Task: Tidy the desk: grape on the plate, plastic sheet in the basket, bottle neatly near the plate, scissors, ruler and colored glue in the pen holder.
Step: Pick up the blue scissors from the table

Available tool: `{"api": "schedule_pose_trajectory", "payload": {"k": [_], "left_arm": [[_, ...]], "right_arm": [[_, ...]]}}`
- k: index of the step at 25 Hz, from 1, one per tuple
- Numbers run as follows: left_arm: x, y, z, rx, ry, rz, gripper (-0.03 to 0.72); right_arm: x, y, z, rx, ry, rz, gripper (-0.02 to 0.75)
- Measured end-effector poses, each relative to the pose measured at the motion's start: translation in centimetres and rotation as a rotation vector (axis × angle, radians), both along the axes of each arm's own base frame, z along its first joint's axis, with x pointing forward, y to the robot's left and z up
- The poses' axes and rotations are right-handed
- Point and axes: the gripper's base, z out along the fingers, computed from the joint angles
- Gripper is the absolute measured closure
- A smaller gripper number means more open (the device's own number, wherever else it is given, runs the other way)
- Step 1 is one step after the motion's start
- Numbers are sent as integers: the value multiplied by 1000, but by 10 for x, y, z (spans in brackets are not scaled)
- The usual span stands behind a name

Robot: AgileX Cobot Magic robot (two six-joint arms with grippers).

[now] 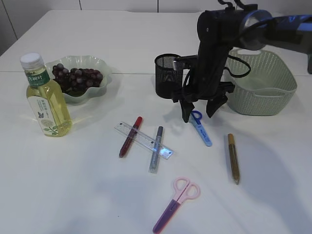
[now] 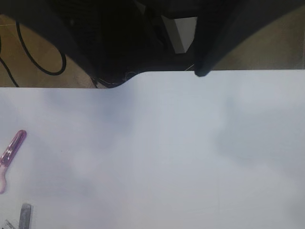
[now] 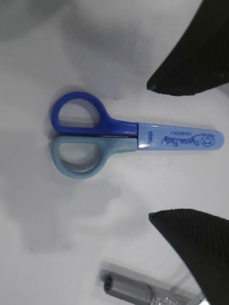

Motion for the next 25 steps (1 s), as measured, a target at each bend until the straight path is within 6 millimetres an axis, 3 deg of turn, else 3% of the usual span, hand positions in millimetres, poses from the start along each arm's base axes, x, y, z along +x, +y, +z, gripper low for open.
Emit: {"api": "schedule_pose_trajectory", "payload": {"k": [25], "left_arm": [[-1,-4,1,-45,7,-4,253]], "right_arm": [[3,-3,-23,-50,31,10,163]]}}
